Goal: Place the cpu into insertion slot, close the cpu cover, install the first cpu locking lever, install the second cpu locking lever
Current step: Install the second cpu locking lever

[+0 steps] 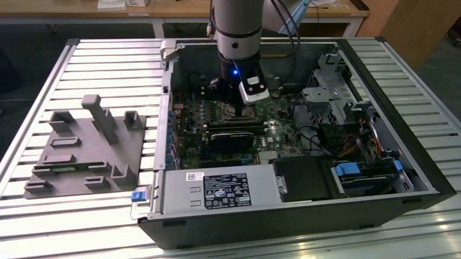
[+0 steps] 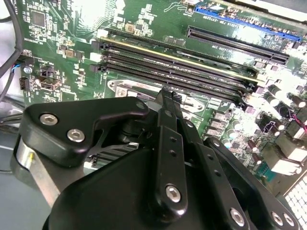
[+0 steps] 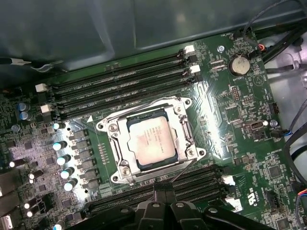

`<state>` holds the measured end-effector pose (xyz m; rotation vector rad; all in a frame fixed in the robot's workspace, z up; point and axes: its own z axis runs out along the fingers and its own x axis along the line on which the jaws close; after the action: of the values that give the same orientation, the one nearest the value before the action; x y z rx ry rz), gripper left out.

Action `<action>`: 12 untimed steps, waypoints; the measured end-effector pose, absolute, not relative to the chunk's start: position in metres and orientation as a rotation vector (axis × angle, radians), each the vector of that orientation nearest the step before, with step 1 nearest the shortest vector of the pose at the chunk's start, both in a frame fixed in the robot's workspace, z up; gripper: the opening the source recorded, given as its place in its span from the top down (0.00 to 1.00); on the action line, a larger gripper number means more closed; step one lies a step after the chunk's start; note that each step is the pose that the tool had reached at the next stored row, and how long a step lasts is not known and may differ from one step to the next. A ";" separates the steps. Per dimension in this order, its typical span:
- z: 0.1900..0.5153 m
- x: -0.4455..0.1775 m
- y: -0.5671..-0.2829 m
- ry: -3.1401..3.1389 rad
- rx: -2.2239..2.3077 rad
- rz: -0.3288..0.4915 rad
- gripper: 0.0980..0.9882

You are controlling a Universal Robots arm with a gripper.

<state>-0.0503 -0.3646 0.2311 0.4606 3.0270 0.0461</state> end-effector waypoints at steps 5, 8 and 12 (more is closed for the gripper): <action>0.230 -0.054 -0.365 3.028 0.459 0.049 0.99; 0.229 -0.056 -0.366 3.028 0.458 0.057 0.99; 0.227 -0.060 -0.368 3.031 0.458 0.093 0.99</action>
<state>-0.0601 -0.3683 0.2274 0.4585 3.0311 0.0929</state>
